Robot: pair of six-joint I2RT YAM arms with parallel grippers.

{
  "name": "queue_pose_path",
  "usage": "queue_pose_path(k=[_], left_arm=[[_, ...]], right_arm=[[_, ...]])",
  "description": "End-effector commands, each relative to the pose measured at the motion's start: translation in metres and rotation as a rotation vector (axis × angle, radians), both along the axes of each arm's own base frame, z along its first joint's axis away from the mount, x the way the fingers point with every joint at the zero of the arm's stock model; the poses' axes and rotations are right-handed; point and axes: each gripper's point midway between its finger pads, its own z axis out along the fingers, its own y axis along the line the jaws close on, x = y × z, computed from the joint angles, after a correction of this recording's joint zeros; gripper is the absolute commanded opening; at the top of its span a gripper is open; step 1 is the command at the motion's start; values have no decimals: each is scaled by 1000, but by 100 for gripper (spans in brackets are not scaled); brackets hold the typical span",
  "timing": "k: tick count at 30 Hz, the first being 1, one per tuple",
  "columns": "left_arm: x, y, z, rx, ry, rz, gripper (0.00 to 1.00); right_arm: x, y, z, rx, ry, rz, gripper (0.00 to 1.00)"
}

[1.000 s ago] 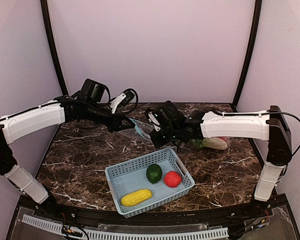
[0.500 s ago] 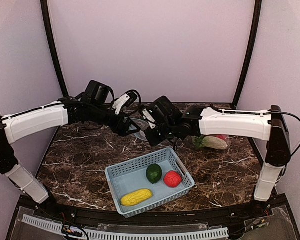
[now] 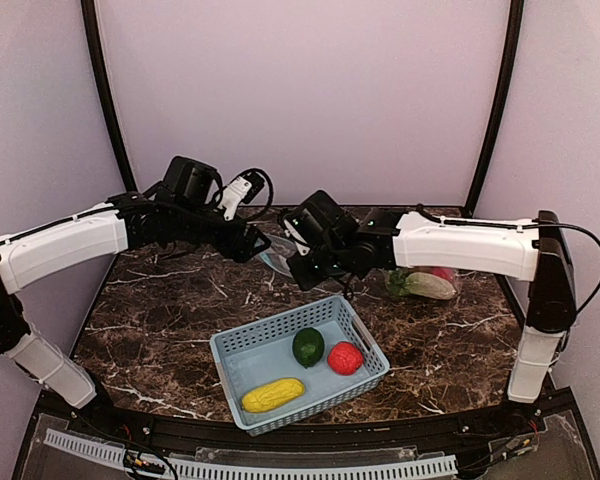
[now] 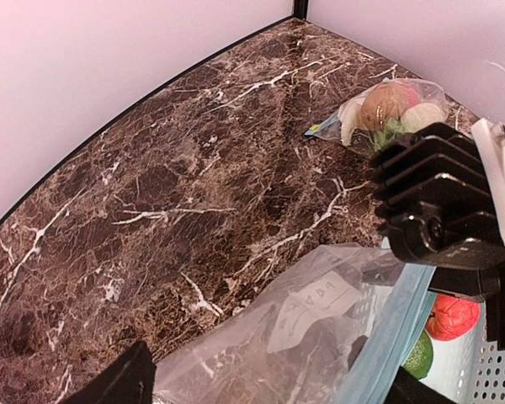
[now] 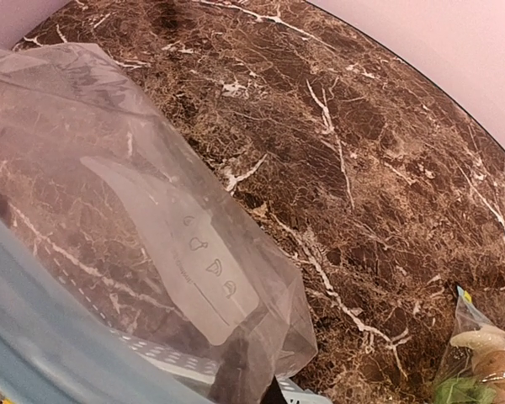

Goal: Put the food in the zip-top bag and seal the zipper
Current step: Pass from the right arm to the left

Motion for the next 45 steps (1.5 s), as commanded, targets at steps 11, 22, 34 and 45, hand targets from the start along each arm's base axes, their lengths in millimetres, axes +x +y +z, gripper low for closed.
queue_pose_path(k=[11, 22, 34, 45], left_arm=[[0, 13, 5, 131, -85, 50, 41], [-5, 9, -3, 163, -75, 10, 10], [-18, 3, -33, 178, 53, -46, 1], [2, 27, -42, 43, 171, 64, 1]], right_arm=[[4, 4, -8, -78, -19, -58, 0], [5, 3, -11, -102, -16, -63, 0], [21, 9, 5, 4, 4, -29, 20], [-36, 12, 73, 262, 57, 186, 79]])
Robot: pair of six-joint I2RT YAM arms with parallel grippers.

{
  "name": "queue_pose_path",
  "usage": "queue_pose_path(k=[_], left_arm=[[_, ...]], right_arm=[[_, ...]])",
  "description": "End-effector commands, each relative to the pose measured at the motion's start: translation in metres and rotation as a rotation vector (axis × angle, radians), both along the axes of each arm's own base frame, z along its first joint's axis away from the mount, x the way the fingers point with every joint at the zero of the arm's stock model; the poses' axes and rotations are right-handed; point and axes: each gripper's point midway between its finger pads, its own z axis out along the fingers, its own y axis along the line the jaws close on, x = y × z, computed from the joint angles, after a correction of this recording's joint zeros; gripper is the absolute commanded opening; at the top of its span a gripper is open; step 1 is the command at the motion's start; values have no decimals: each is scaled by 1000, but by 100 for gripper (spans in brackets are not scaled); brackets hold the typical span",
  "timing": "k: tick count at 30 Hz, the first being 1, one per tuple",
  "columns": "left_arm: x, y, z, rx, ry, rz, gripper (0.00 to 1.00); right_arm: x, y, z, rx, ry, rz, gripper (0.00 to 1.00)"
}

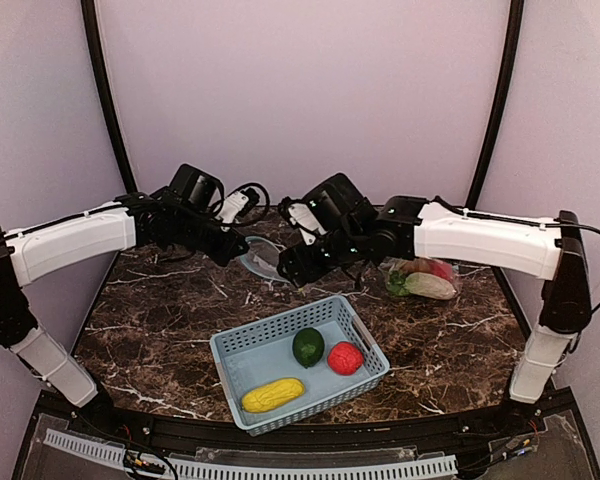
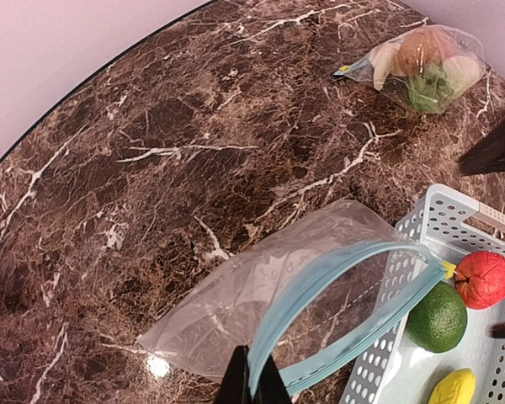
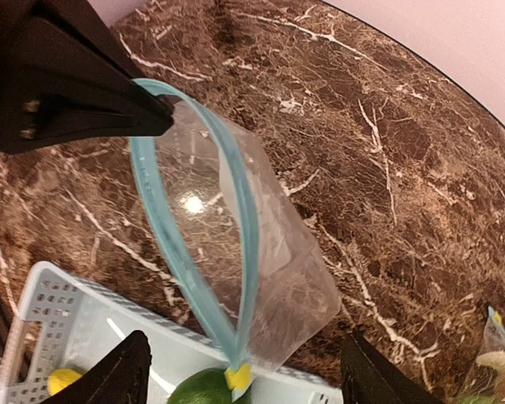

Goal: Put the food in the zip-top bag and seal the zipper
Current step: Pass from the right arm to the left, then pick up the fake fruit from the bin.

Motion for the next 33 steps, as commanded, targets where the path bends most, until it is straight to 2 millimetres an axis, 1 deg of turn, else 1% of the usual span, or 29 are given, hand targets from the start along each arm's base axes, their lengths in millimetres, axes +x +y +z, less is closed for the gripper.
queue_pose_path(k=[1, 3, 5, 7, 9, 12, 16, 20, 24, 30, 33], left_arm=[[-2, 7, -3, -77, 65, 30, 1], [-2, 10, -7, -76, 77, 39, 1], [-1, 12, -11, -76, 85, 41, 1], [-1, 13, -14, -83, 99, 52, 1], [0, 14, -16, -94, 113, 66, 1], [1, 14, -18, -103, 123, 74, 1], [3, 16, -18, -118, 124, 85, 1], [4, 17, -14, -138, 112, 88, 1], [4, 19, -13, -141, 101, 94, 1], [4, 19, -12, -140, 96, 97, 1], [4, 19, -12, -140, 98, 96, 1]], right_arm=[[-32, -4, 54, 164, -1, 73, 81], [-43, -19, 50, 157, 28, 43, 84], [-51, -32, 37, 146, 82, -13, 84], [-60, -42, 17, 132, 149, -62, 84], [-71, -44, -3, 124, 220, -89, 83], [-82, -45, -34, 84, 299, -140, 80], [-92, -39, -66, 21, 366, -165, 79], [-93, -33, -92, -43, 396, -189, 77], [-88, -30, -112, -112, 390, -217, 76], [-83, -24, -125, -151, 378, -230, 75], [-83, -20, -132, -164, 386, -227, 72]])
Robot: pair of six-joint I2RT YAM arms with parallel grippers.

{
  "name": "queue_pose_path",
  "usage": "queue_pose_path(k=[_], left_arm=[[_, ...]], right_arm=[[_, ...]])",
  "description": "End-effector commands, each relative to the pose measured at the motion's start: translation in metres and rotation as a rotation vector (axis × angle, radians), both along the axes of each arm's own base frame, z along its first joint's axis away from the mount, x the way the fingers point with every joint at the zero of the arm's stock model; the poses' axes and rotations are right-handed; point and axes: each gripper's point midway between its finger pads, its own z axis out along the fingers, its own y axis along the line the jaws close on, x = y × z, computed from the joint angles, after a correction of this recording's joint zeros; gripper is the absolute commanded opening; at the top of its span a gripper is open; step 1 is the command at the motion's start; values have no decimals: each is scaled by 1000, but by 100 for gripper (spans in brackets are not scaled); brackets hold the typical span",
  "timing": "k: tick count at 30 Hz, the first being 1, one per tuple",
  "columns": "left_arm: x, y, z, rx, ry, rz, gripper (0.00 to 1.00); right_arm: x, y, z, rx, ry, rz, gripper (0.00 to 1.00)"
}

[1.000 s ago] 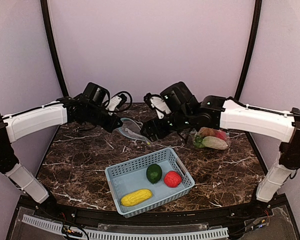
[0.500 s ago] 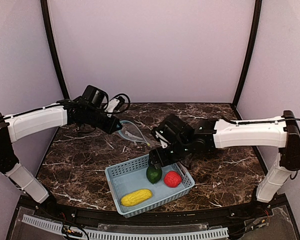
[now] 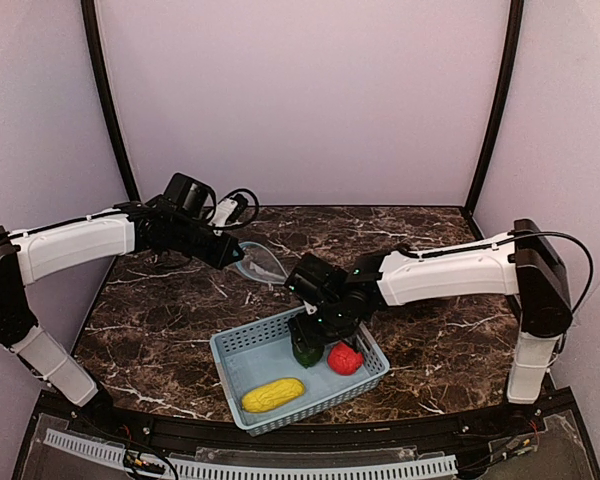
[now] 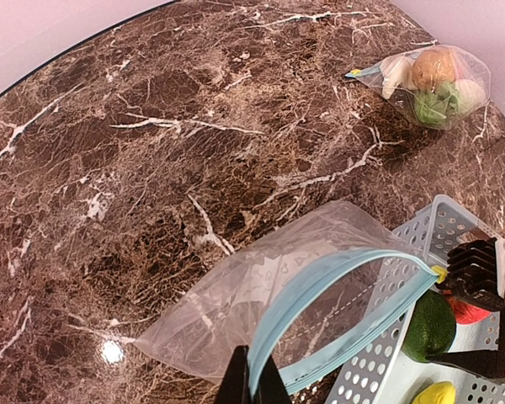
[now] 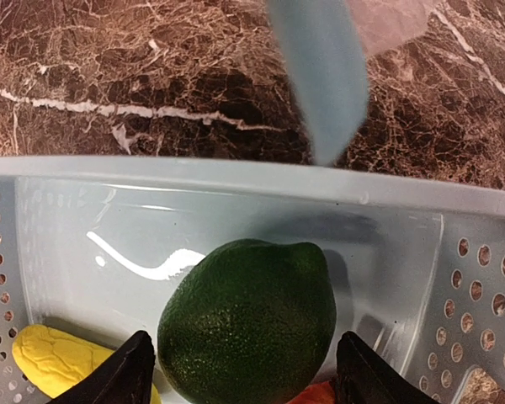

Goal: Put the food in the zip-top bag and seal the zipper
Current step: Pick up the fake fruit from the bin.

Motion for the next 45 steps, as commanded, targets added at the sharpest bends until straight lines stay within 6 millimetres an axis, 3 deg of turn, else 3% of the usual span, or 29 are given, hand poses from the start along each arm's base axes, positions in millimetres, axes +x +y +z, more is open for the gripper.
queue_pose_path(k=[1, 10, 17, 22, 27, 33, 38, 42, 45], left_arm=[[-3, 3, 11, -24, -20, 4, 1], [-3, 3, 10, -18, -21, 6, 1], [-3, 5, 10, -13, -24, 9, 1], [-4, 4, 13, -23, -25, 2, 1], [-6, 1, 20, -48, -29, -14, 1], [-10, -2, 33, -101, -35, -40, 1], [-19, -12, 51, -188, -39, -99, 1], [-31, -24, 59, -249, -12, -179, 1], [-39, -29, 62, -271, 14, -226, 1]], right_arm=[[1, 8, -4, -14, -8, -5, 71], [-1, 8, -16, -37, 7, -9, 58], [2, 5, -4, -25, -23, -19, 49], [-1, 12, 35, 76, -79, 48, 48], [-8, 15, 90, 231, -180, 143, 48], [-3, 24, 172, 434, -421, 263, 48], [12, 38, 228, 469, -687, 379, 48], [23, 51, 249, 422, -830, 456, 48], [33, 57, 244, 344, -890, 488, 47]])
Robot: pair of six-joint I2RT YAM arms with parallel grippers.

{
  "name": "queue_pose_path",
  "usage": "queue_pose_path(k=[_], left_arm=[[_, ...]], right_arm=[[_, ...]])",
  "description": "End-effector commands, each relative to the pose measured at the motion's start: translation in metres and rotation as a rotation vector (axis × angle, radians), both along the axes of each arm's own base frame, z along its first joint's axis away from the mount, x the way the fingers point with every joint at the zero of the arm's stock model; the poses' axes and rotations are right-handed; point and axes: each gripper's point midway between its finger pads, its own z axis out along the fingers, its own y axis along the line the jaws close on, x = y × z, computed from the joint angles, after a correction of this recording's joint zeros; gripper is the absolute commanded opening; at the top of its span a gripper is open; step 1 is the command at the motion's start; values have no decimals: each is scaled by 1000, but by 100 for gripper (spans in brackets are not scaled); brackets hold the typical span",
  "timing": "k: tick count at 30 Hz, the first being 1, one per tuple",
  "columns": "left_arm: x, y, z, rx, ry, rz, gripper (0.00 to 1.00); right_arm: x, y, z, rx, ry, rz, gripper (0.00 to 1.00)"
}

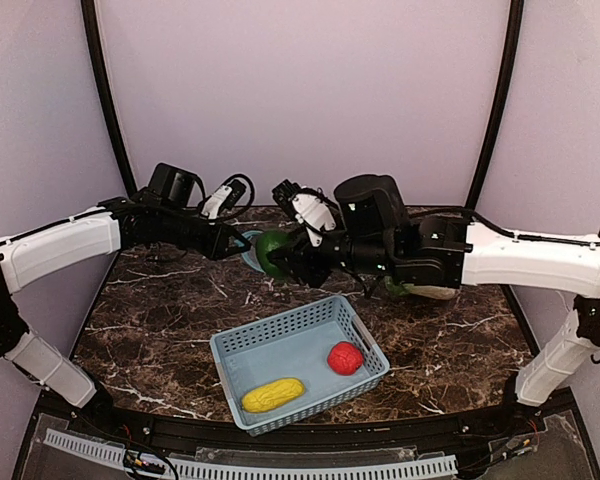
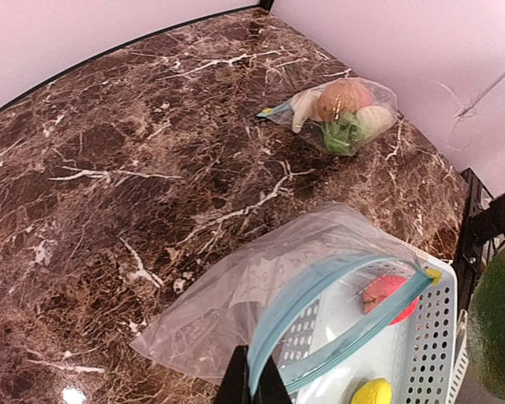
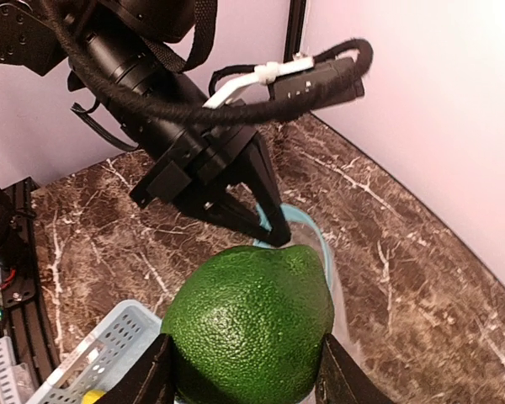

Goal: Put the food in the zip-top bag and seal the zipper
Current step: Pick up the fake fruit from the bin, then place the fake fruit in the zipper food storage bag.

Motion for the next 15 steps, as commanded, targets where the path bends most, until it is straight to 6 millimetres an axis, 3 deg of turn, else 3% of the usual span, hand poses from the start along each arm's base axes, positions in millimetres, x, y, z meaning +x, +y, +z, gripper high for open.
queue_pose_path(k=[1, 6, 15], left_arm=[[-18, -10, 17, -73, 23, -101, 1], [-24, -16, 13, -80, 74, -150, 1], [-30, -20, 13, -92, 101, -192, 1]], right_arm=[[16, 16, 20, -52, -219, 21, 47], [18, 24, 17, -100, -277, 56, 47], [29, 19, -12, -252, -347, 43, 46]])
